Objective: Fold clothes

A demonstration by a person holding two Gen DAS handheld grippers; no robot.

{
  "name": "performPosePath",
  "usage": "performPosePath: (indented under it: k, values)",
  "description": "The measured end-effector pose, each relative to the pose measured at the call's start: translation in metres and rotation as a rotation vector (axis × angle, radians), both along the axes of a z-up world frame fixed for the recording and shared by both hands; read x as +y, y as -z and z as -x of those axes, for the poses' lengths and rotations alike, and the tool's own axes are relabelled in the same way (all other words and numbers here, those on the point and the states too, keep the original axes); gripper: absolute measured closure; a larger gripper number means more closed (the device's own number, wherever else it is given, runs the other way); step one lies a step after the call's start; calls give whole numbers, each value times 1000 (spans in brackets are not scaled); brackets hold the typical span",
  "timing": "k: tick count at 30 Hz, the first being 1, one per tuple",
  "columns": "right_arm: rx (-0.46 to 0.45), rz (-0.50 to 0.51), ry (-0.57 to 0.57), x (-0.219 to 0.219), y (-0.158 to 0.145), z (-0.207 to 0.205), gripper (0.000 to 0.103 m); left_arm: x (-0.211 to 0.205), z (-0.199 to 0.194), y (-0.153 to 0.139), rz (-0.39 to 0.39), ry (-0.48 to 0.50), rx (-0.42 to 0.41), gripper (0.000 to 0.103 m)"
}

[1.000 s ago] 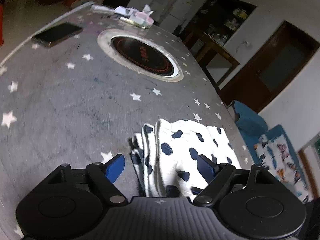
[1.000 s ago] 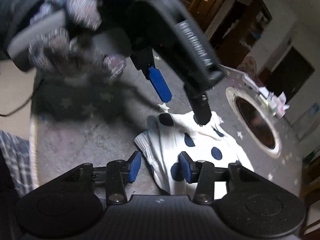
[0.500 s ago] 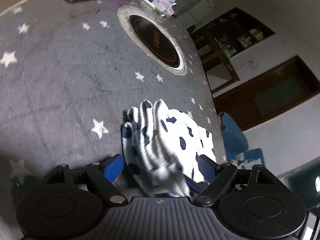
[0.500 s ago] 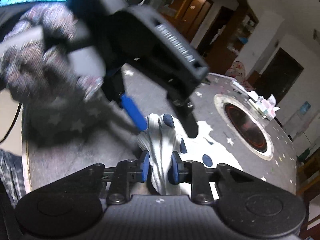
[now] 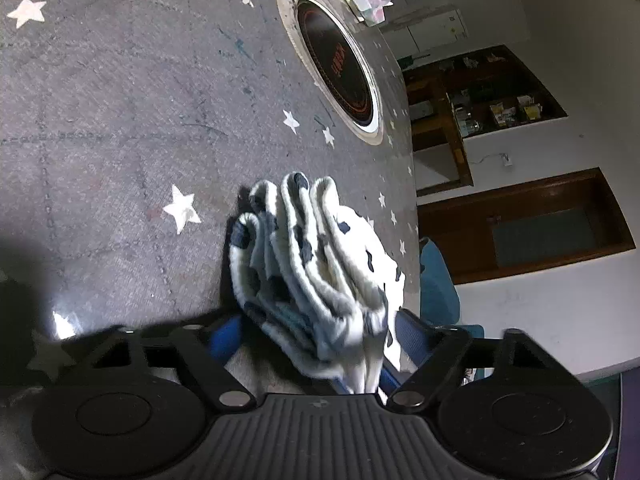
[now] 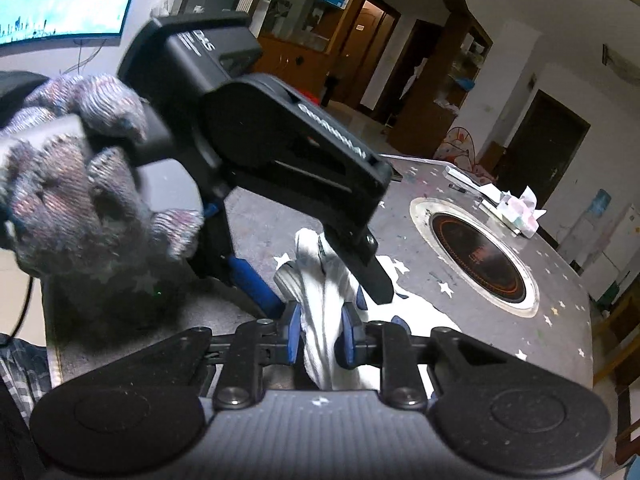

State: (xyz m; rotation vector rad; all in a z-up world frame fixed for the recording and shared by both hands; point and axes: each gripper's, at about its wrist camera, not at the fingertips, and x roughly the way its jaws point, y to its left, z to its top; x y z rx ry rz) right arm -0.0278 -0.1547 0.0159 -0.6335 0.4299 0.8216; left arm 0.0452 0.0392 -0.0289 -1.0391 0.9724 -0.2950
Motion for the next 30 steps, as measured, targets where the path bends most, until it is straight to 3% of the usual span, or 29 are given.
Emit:
performPosePath:
  k: [4,7,13,21,30]
  values:
    - [10,-13,-2,-3,1,3,83,-1,-5,5,-5,0,4,46]
    - [23,-13,-2,-4,6,5,83,-5,-5,3,-50,7,-12,60]
    - [54,-22,6,-7,10,6,81,-14,-2,-3,-153,28,-56,73]
    - [159,-91,60,-31,1,3,80,-19,3,-6,-229,38,-79,74]
    - [329,-249,232,-82,1,-22,80,-23,7,-9,-275,44,-98,74]
